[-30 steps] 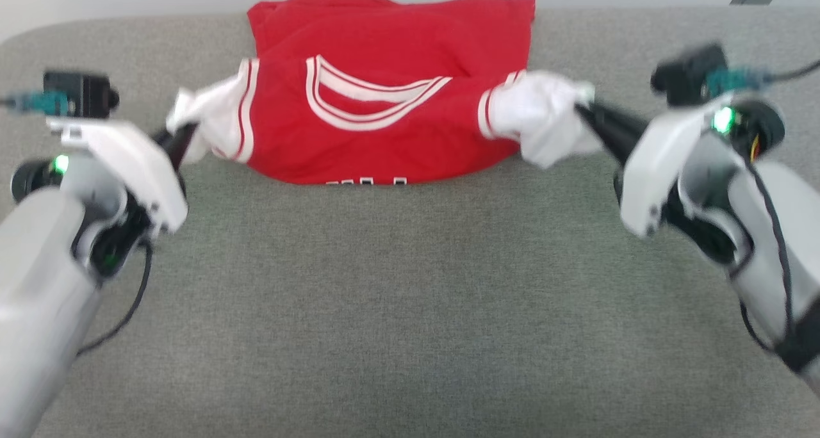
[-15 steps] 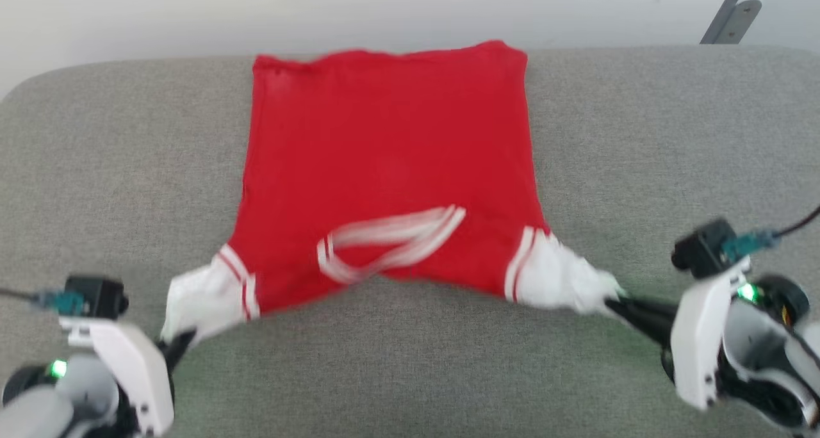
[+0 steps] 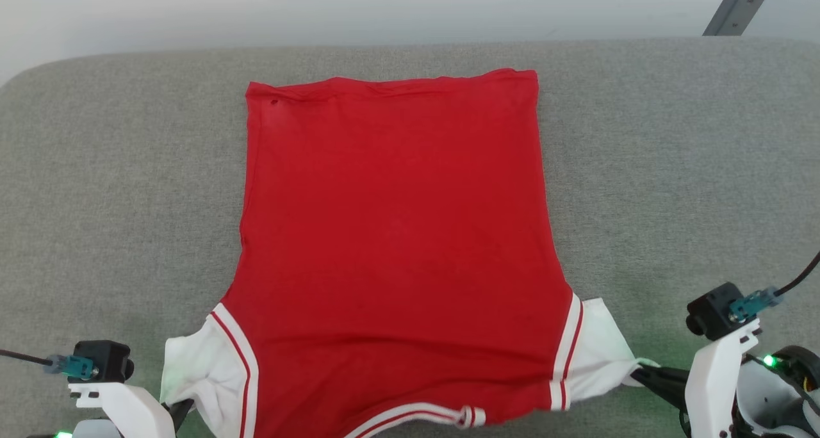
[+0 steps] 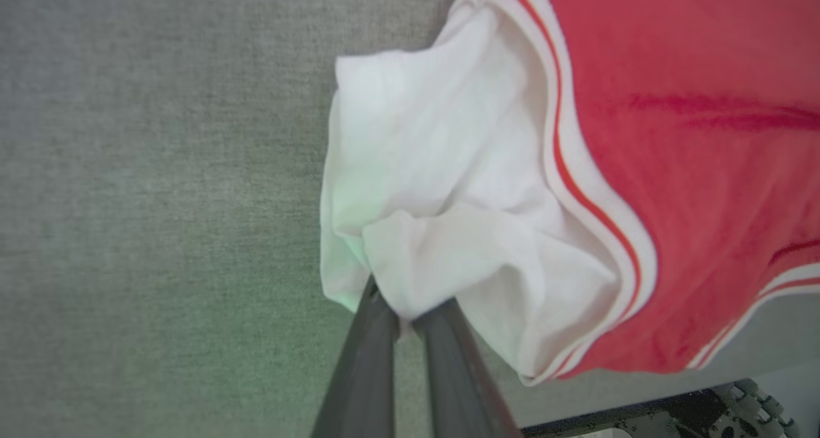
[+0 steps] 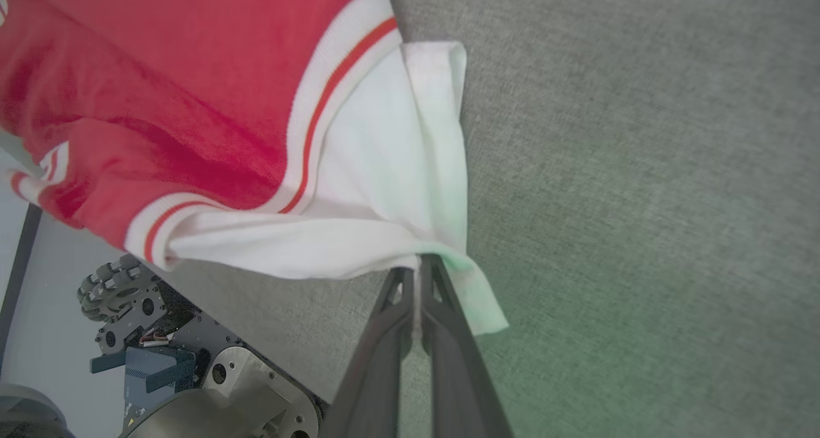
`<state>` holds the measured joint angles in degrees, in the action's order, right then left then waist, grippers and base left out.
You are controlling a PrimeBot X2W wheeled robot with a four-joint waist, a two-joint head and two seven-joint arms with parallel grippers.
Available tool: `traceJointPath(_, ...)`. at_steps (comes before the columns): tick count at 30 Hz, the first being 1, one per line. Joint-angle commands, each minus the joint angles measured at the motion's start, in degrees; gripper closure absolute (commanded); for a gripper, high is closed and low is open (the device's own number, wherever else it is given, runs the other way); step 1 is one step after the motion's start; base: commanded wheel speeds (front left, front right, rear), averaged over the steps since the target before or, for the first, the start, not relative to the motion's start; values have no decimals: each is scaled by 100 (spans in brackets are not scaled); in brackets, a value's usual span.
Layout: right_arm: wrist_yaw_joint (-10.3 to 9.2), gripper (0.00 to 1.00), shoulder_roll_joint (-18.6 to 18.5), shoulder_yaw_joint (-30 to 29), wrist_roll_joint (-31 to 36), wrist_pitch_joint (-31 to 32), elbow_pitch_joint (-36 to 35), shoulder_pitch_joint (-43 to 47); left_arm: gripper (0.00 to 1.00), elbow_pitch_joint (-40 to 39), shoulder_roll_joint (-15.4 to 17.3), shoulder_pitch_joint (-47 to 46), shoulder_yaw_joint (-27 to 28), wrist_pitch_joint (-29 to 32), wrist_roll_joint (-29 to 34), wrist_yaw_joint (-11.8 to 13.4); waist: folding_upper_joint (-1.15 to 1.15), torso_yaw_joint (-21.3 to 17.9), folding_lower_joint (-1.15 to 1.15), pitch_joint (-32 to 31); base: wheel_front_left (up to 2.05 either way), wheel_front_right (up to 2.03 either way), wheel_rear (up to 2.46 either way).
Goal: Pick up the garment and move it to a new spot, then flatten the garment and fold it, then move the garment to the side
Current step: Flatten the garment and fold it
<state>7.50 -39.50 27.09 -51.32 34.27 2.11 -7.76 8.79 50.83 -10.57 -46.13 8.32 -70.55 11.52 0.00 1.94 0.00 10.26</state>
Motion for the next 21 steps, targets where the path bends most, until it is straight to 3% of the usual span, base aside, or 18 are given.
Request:
traceJointPath(1,-1,0,72,-111,101,63,-22,52,100,25,-13,-11,37,-69,33,-51,0,10,0,37,0,0,0)
traceJointPath(6,-1,0,244,-507,375,342,-310,98,100,-11,-95,-146,120,-250,80,-121,0,65,0,138,0,0,0)
traceJointPath(11,-1,0,540,-1272,740,705,-994,-27,100,-96,-160,-325,180,-434,193,-223,0,165,0,313,0,0,0)
traceJointPath(15,-1,0,1028,-1943,1153,971,-1402,-386,100,-151,-254,-479,192,-503,259,-280,0,273,0,493,0,0,0)
traceJointPath(21,-1,0,1973,-2635,1989,1068,-1067,-1519,100,-163,-451,-823,123,-508,470,-374,0,517,0,809,0,0,0)
